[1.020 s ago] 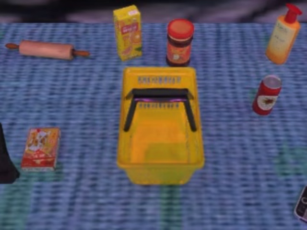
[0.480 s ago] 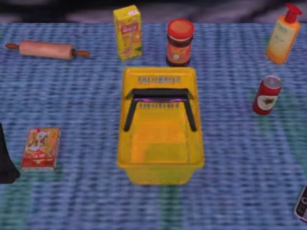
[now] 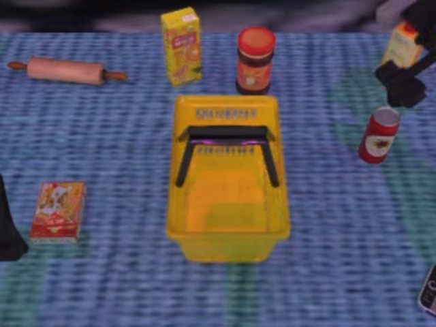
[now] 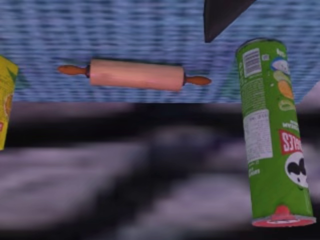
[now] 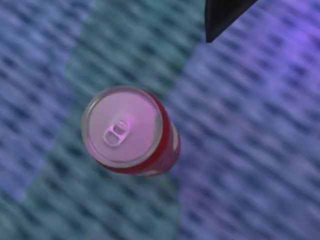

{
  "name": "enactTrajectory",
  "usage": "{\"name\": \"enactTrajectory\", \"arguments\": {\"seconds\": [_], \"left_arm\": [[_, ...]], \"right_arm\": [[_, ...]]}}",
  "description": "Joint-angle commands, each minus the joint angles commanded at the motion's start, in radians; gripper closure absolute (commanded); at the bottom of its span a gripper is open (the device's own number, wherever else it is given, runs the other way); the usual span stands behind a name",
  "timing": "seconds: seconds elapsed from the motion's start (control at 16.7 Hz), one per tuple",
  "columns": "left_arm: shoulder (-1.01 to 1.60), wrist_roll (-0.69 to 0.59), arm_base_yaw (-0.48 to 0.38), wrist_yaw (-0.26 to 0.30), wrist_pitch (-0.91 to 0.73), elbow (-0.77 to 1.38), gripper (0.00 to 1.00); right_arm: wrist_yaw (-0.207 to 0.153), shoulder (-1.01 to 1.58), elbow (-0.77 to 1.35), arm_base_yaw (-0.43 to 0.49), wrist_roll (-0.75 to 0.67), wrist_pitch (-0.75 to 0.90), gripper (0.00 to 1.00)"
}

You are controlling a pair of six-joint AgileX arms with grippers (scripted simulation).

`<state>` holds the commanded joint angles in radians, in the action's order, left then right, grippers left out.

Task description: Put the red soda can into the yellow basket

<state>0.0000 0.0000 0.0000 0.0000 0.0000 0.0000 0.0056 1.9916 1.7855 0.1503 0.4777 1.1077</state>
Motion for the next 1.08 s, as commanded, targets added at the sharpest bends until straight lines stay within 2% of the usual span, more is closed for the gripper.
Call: {"name": "enactTrajectory", "arguments": {"seconds": [0.24, 0.42, 0.78, 1.08], "left_arm": [[0.0, 0.0, 0.0, 0.0, 0.0, 0.0, 0.0], [0.0, 0.0, 0.0, 0.0, 0.0, 0.0, 0.0], [0.0, 0.0, 0.0, 0.0, 0.0, 0.0, 0.0], [0.0, 0.0, 0.0, 0.0, 0.0, 0.0, 0.0]], "right_arm": [[0.0, 0.265, 0.229, 0.021, 0.063, 0.147, 0.0], [-0.001, 0.355, 0.306, 0.029, 0.086, 0.201, 0.0], [-0.001, 0.363, 0.307, 0.025, 0.088, 0.2, 0.0], [-0.001, 0.381, 0.201, 0.03, 0.088, 0.074, 0.0]]}}
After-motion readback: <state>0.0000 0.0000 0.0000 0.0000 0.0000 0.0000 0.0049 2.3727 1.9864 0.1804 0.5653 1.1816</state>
